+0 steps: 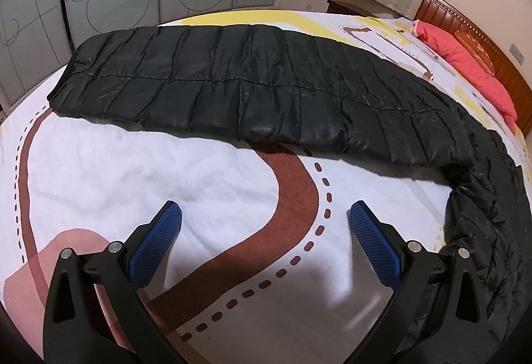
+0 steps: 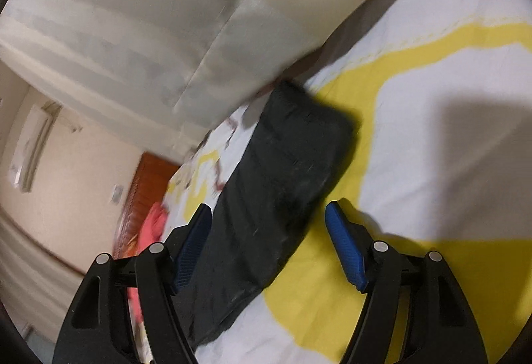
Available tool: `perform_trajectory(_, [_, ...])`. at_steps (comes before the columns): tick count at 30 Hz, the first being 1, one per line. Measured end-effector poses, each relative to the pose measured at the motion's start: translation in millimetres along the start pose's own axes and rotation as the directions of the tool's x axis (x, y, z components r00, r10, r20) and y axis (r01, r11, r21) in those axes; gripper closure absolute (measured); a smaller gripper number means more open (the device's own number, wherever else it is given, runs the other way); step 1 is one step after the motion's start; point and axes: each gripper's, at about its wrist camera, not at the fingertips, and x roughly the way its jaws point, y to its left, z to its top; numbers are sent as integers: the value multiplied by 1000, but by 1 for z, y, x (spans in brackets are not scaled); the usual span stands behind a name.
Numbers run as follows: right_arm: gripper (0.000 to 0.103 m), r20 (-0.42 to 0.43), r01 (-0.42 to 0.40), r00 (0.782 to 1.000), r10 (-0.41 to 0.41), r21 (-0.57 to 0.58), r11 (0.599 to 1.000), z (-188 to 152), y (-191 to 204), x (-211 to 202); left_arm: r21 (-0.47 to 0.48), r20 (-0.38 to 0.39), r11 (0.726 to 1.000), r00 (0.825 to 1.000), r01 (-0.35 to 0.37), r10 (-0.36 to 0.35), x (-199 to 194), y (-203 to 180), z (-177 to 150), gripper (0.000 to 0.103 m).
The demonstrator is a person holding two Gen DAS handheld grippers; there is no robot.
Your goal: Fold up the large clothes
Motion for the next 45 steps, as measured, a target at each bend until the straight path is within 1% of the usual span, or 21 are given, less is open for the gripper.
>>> perform_trajectory(1, [33, 23, 32, 999, -32, 5, 999, 7, -3, 2, 3, 1, 1000, 1000, -3, 3, 0, 0, -1, 2])
perform_trajectory(3, [33, 17, 58, 998, -58, -3, 998, 18, -5, 10, 12, 2, 1000, 1000, -13, 13, 1, -2, -2, 2])
perform_trajectory(5, [33, -2, 93, 996, -94, -69, 993, 23, 0, 16, 15, 5, 1000, 1000, -19, 18, 2, -3, -2, 2])
perform_trajectory(6, [38, -1, 99, 995, -99, -92, 991, 22, 4, 17, 16, 6, 1000, 1000, -20, 20, 2, -3, -2, 2])
perform_trajectory(7, [60, -12, 79, 997, -81, -94, 992, 21, 6, 19, 17, 7, 1000, 1000, -22, 22, 2, -3, -3, 2])
perform_trajectory(9, [85, -81, 22, 996, -27, -73, 997, 17, 6, 32, 20, 4, 999, 1000, -29, 29, 4, -6, -2, 2])
perform_trajectory(10, [90, -108, 14, 994, -21, -62, 998, 14, 3, 37, 20, 3, 999, 1000, -30, 30, 5, -6, -2, 2])
perform_trajectory(12, [93, -93, 24, 995, -32, -87, 996, 11, 7, 34, 16, 5, 999, 999, -33, 33, 6, -5, 1, 2])
perform_trajectory(15, [94, -68, -8, 998, -3, -157, 988, 2, 33, 16, 5, 12, 999, 999, -46, 46, 8, -2, 4, 2])
perform_trajectory(18, [94, -68, -73, 996, 58, -251, 965, -11, 73, -2, 3, 18, 999, 999, -50, 50, 10, 1, 8, 2])
perform_trajectory(20, [94, -79, -128, 991, 108, -321, 938, -27, 103, -16, 2, 21, 999, 999, -44, 44, 10, 2, 8, 2])
perform_trajectory(23, [94, -129, -218, 975, 180, -421, 881, -67, 152, -36, -3, 24, 999, 999, -32, 32, 11, 5, 7, 2])
perform_trajectory(26, [94, -203, -280, 957, 205, -479, 832, -110, 188, -40, 6, 26, 999, 999, -39, 39, 11, 4, 6, 2])
perform_trajectory(27, [94, -248, -308, 947, 207, -507, 805, -137, 205, -41, 8, 27, 999, 999, -42, 41, 11, 4, 4, 2])
perform_trajectory(31, [94, -365, -374, 913, 183, -569, 732, -224, 248, -28, 4, 34, 999, 999, -33, 33, 11, 5, 2, 2])
perform_trajectory(33, [94, -414, -408, 894, 170, -595, 692, -266, 260, -40, 2, 36, 1000, 999, -31, 31, 11, 5, 1, 2])
perform_trajectory(35, [94, -461, -439, 873, 158, -604, 666, -301, 270, -40, 5, 37, 999, 999, -35, 35, 11, 5, 1, 2])
perform_trajectory(37, [94, -520, -478, 843, 140, -602, 640, -343, 283, -39, 7, 37, 999, 999, -39, 39, 11, 5, 0, 2])
perform_trajectory(41, [94, -598, -538, 794, 110, -606, 587, -404, 302, -40, 11, 42, 999, 998, -43, 43, 11, 5, -1, 2])
perform_trajectory(43, [94, -637, -572, 766, 88, -612, 547, -438, 313, -42, 11, 43, 999, 998, -42, 42, 11, 4, -2, 2])
perform_trajectory(45, [94, -658, -589, 750, 66, -618, 521, -460, 316, -40, 11, 45, 999, 998, -42, 42, 10, 4, -1, 2])
